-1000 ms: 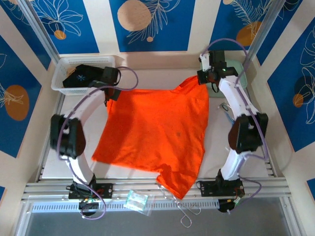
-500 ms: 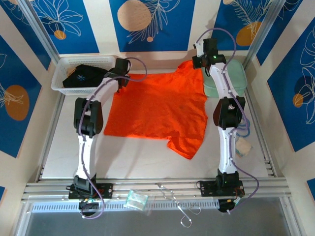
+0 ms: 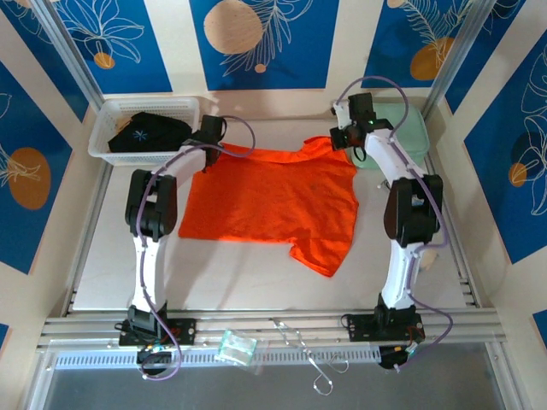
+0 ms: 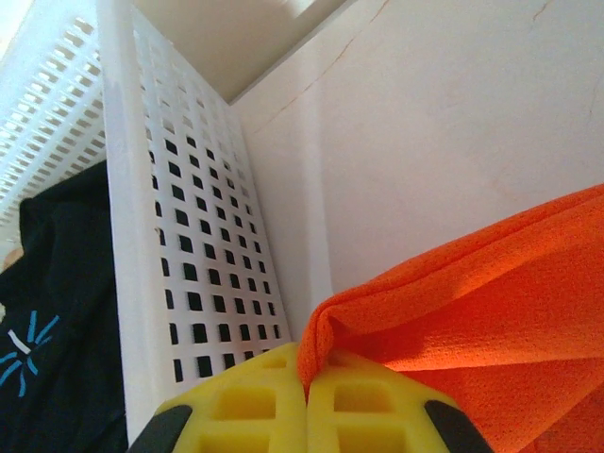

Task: Fold and stack the t-shirts

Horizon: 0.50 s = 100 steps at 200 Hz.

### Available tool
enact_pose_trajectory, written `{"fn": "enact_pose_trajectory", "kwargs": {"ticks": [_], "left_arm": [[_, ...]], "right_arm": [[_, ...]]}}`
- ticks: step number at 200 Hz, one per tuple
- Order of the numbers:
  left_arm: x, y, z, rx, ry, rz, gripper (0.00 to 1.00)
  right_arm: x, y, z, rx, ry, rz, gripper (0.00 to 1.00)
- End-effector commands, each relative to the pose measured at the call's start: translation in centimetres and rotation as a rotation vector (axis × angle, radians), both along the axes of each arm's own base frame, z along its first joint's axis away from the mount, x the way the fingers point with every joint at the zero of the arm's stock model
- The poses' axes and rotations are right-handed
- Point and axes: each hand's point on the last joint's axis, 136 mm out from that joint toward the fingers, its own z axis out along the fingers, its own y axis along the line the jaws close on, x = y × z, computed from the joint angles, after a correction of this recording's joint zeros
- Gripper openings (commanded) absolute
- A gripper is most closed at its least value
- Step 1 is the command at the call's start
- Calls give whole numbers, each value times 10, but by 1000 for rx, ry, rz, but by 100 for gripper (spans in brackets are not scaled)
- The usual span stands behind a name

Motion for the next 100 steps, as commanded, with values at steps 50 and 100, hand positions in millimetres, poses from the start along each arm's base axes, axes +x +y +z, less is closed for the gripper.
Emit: {"fn": "enact_pose_trajectory", "kwargs": {"ticks": [50,100], "left_arm": [[-9,16,46,36,-125,33,0],[-20,13,26,30,-67,22,0]], "right_arm": [[-44,3,-7,98,-10,-44,0],[-67,0,-33,109,42,-71,0]]}}
